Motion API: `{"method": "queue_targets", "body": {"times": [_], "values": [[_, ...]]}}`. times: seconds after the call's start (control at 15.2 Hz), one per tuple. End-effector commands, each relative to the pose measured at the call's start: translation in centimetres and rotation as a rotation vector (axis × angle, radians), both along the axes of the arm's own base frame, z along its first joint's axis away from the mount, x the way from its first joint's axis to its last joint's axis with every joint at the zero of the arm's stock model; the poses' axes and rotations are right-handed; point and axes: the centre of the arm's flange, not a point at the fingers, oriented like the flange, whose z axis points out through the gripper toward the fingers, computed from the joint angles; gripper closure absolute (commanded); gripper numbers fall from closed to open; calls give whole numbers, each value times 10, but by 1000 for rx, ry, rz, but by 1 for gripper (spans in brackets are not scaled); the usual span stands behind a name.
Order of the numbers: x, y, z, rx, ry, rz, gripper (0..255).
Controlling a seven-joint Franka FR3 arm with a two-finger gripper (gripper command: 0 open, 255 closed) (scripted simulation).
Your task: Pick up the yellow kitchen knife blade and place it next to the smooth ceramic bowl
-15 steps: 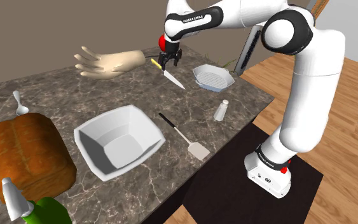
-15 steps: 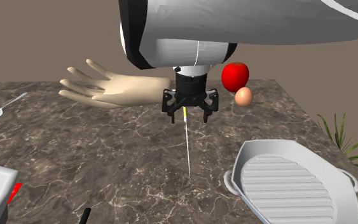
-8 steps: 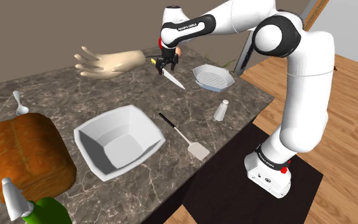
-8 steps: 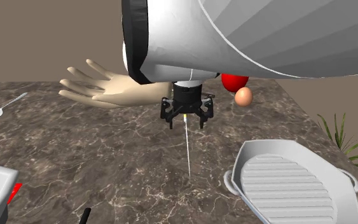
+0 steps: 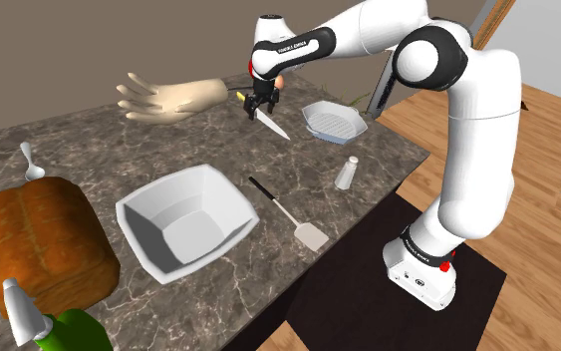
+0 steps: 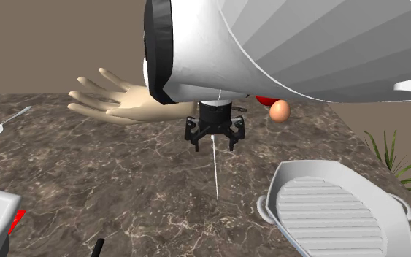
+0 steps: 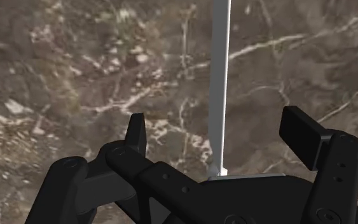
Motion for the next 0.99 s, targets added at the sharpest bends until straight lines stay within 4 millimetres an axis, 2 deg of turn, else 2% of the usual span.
{"method": "queue_targets", "body": {"times": [0.0, 0.07, 0.66, 0.92], "values": [[0, 0, 0, 0, 0, 0, 0], [0, 0, 0, 0, 0, 0, 255], [0, 0, 0, 0, 0, 0, 255], [0, 0, 21, 0, 0, 0, 255]]}}
